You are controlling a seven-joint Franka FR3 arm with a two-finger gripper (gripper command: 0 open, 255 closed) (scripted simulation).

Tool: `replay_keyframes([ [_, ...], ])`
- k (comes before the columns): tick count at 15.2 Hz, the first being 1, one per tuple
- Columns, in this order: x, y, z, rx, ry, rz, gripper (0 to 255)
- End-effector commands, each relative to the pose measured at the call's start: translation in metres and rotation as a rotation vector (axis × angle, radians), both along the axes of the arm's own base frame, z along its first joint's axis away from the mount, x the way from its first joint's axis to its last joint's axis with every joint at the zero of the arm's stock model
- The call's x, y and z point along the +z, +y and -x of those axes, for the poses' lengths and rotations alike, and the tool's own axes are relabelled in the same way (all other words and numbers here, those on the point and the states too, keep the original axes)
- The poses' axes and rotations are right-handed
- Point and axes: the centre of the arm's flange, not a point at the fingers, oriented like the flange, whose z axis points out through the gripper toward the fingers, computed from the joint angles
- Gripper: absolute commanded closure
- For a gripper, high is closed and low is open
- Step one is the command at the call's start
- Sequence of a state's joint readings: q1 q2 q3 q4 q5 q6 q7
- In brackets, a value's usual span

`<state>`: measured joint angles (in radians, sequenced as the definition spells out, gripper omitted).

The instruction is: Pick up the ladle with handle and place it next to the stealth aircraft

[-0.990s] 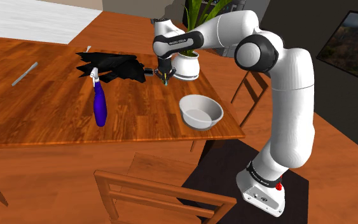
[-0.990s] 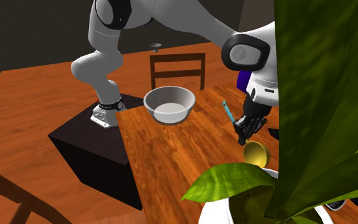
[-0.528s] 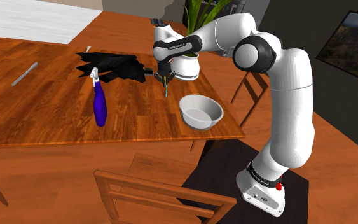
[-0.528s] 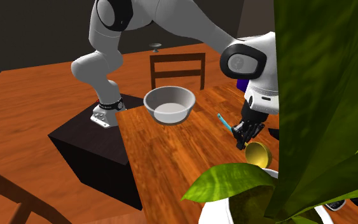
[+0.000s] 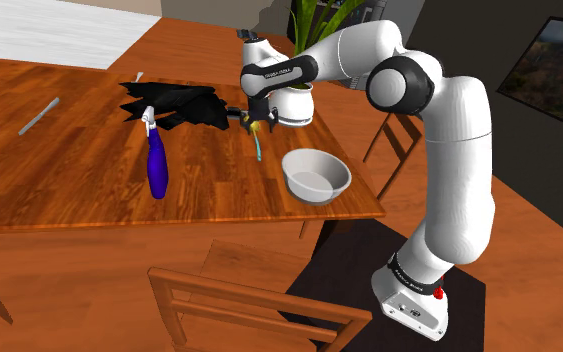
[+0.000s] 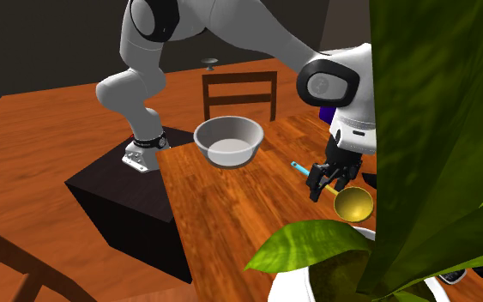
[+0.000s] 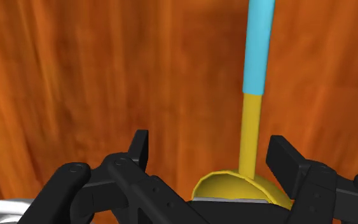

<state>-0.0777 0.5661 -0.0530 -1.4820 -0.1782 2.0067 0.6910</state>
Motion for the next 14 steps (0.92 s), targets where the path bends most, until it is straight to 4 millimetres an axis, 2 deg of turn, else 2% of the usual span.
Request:
replay_keyframes([
  [1, 0.0, 0.0, 0.0, 0.0, 0.0, 0.0, 0],
  [2, 0.0, 0.0, 0.0, 0.0, 0.0, 0.0, 0],
  [6, 0.049, 0.009, -0.003, 0.0, 0.0, 0.0, 0],
  [14, 0.049, 0.009, -0.003, 0.0, 0.0, 0.0, 0],
])
